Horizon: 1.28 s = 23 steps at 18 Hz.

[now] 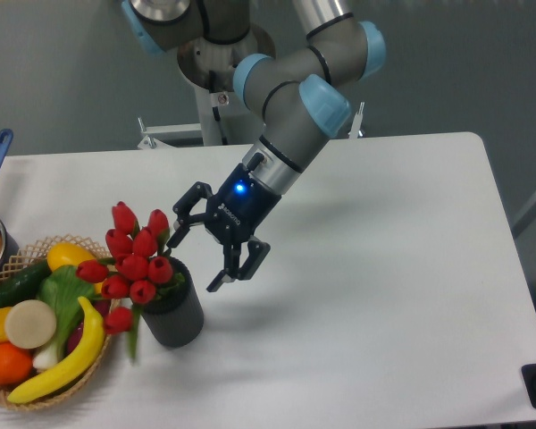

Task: Insert the flowers into the vase

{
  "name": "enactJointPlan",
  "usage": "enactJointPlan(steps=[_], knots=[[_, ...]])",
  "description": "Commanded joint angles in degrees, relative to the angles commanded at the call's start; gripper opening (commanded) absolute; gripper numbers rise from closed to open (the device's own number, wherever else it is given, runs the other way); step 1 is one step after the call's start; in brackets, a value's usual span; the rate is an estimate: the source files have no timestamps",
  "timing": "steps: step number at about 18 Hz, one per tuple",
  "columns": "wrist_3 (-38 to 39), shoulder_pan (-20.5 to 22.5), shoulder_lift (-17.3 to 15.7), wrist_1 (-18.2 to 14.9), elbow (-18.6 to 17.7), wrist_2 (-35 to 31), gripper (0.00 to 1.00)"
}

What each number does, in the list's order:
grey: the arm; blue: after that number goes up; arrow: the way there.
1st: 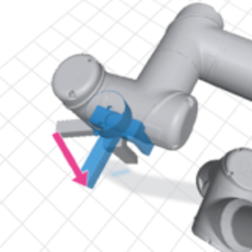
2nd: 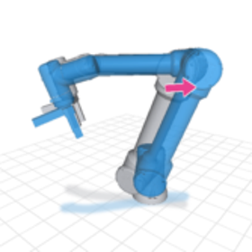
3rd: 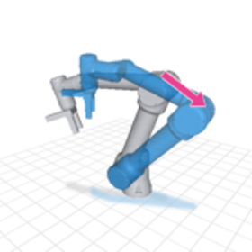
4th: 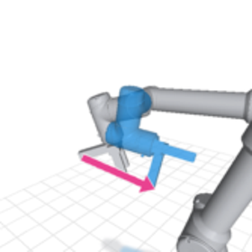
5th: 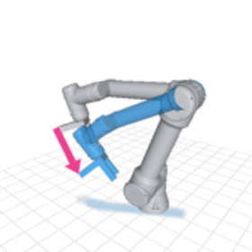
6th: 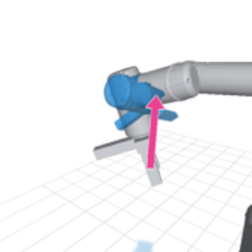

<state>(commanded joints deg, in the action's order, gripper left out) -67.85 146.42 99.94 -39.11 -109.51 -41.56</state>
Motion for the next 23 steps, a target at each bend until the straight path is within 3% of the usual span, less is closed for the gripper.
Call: enactJointPlan(steps=[5, 11, 14, 19, 21, 23], knots=[[-0.3, 4.9, -2.8, 0.0, 2.0, -14.3, 1.00], [-0.5, 11.2, -7.3, -1.2, 6.1, -26.0, 1.00], [-4.5, 11.2, -8.5, -7.9, 8.4, -31.3, 1.00], [-24.1, 13.8, -12.1, -21.5, 10.1, -40.3, 1.00], [-28.9, 14.9, -13.1, -24.4, 10.6, -40.7, 1.00], [-29.4, 16.2, -13.8, -25.0, 10.5, -40.6, 1.00]])
